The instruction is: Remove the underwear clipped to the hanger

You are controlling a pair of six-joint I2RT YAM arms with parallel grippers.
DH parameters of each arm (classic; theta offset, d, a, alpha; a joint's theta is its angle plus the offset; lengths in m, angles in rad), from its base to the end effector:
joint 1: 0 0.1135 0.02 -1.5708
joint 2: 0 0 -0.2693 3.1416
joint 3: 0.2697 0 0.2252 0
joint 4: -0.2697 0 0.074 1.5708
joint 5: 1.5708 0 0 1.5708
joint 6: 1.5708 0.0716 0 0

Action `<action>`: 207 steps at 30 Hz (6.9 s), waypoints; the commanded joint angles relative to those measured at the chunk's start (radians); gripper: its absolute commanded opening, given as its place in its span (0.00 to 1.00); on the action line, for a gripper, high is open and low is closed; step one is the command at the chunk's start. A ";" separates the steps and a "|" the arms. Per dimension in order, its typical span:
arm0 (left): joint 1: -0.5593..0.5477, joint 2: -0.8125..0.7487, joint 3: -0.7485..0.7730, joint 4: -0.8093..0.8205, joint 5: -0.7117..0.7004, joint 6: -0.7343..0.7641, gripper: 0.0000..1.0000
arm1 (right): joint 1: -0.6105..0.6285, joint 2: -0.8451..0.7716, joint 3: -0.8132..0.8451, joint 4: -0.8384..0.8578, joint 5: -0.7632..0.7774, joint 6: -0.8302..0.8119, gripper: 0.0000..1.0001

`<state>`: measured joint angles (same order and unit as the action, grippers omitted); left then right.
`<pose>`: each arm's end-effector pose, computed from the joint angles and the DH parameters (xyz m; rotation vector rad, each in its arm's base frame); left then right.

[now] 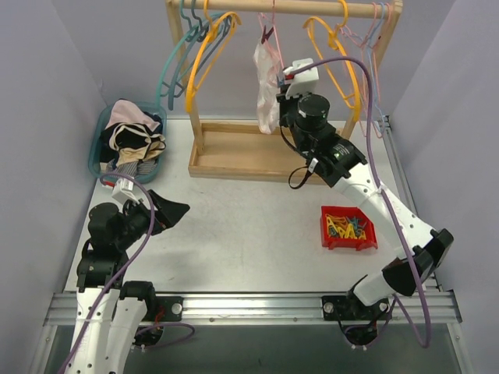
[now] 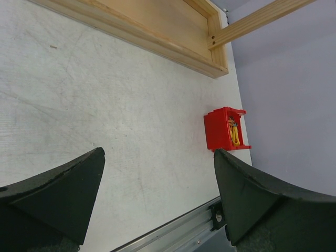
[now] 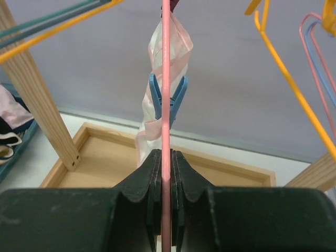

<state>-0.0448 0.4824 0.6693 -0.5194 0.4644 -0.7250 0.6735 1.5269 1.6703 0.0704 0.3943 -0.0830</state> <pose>0.1125 -0.0371 0.2927 -0.3419 1.9547 -0.9524 0.2918 0.1976 0.5027 -0.1859 1.3647 0.2270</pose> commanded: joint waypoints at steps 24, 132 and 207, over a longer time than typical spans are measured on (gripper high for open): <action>0.000 0.070 -0.002 0.226 0.112 -0.073 0.94 | 0.152 -0.833 -0.773 -0.152 -0.066 0.265 0.00; -0.659 0.498 -0.289 0.783 -0.529 -0.393 0.94 | 0.575 -0.209 -1.063 0.361 0.341 0.621 0.00; -0.664 0.515 -0.091 0.421 -0.627 -0.287 0.96 | 0.498 -0.191 -1.023 0.394 0.233 0.382 0.00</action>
<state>-0.7170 1.0195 0.5850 -0.0990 -0.1429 -0.9993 1.1568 1.3521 0.6384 0.3431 0.6708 0.3088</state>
